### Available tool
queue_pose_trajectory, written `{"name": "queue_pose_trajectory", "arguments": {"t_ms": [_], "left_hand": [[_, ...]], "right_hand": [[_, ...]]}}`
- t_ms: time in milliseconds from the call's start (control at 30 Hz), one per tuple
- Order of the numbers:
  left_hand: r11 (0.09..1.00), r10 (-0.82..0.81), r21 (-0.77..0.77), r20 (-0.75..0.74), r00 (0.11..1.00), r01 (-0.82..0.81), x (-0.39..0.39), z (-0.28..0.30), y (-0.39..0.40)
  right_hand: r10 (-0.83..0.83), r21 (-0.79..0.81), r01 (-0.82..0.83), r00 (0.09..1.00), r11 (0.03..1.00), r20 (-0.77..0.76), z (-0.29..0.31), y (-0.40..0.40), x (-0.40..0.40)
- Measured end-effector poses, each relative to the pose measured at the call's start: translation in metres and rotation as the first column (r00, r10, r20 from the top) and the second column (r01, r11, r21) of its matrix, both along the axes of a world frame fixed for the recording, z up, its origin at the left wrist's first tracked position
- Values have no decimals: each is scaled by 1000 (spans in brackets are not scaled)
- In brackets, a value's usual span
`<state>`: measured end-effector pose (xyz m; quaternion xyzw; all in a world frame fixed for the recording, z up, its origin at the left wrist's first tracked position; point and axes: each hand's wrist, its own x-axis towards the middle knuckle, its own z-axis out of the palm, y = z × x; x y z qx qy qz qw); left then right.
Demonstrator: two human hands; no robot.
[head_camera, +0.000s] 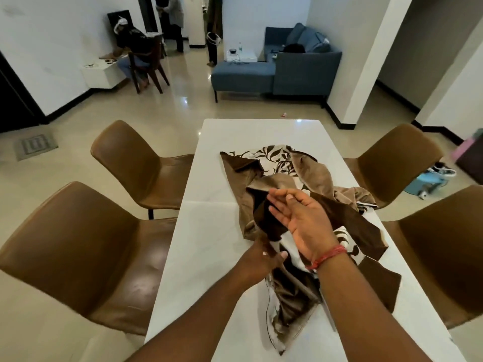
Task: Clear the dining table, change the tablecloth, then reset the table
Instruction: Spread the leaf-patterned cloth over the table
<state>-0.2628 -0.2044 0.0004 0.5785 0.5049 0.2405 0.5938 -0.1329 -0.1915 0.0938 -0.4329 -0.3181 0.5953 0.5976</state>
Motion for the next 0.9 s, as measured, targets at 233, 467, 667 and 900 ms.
{"name": "queue_pose_trajectory", "arguments": {"t_ms": [233,467,667,900], "left_hand": [[813,343,-508,22,939,-285,-5,-45,10],[744,530,-663,506,680,-86,10,13,17],[872,350,-490,654,671,23,19,42,27],[995,-13,-99,-163,987,-3,-32,-67,-20]], "right_hand": [[-162,-40,306,604,951,780,-74,-52,-9],[222,-343,274,390,899,894,-191,-126,-6],[638,-648,61,-263,759,723,-219,-122,-22],[314,-314,-50,-17,948,949,-190,-108,-23]]}}
